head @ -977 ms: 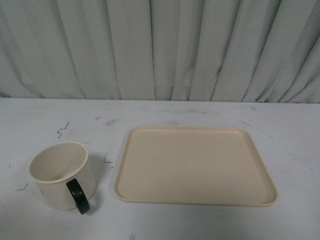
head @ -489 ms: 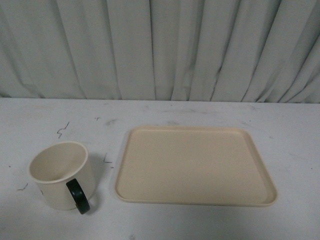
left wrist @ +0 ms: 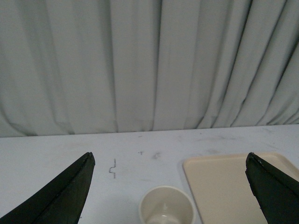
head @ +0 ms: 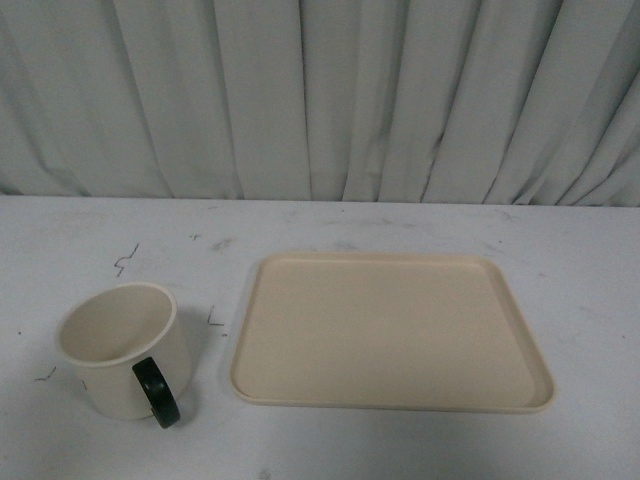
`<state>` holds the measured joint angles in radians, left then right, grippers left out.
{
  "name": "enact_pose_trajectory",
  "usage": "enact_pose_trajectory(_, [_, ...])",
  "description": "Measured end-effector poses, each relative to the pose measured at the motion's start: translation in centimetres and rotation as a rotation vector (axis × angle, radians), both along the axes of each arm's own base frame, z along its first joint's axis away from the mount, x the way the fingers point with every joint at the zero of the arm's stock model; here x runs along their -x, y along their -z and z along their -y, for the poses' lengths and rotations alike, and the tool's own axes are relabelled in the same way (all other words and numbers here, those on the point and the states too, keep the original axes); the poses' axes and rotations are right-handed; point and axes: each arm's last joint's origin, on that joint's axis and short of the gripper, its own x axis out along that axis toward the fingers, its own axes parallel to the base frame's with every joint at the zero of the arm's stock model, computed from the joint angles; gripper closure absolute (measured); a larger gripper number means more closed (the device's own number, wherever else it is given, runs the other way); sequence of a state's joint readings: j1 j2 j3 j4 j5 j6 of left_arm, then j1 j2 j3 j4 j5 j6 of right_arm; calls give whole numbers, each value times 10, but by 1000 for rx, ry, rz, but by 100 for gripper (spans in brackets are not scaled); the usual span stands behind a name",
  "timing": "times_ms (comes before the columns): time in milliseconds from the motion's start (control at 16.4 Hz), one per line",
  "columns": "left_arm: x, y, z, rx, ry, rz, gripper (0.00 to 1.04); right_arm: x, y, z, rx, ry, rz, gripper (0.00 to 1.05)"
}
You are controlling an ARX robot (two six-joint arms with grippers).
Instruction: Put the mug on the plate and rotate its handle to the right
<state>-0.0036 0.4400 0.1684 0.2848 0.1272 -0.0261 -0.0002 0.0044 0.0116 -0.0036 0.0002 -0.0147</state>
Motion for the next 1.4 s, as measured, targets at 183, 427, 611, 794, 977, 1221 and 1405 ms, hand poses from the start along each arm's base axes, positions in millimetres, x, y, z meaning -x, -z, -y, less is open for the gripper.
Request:
enact_pose_trajectory(183, [-47, -7, 0, 36, 69, -265, 7, 0, 0, 0, 0, 0, 0, 6])
enact_pose_trajectory(427, [-92, 3, -3, 25, 72, -475, 7, 0, 0, 0, 0, 0, 0, 6])
enact_pose_trajectory(611, [-121, 34, -12, 1, 57, -630, 7, 0, 0, 0, 0, 0, 0, 6])
enact_pose_trajectory(794, [-135, 48, -24, 1, 13, -682, 7, 0, 0, 0, 0, 0, 0, 6])
enact_pose_trajectory(977, [-150, 73, -34, -1, -19, -745, 7, 0, 0, 0, 0, 0, 0, 6])
enact_pose_trajectory(1221, [-165, 108, -37, 21, -43, -814, 7, 0, 0, 0, 0, 0, 0, 6])
enact_pose_trajectory(1405, [-179, 119, -36, 16, -78, -799, 9, 0, 0, 0, 0, 0, 0, 6])
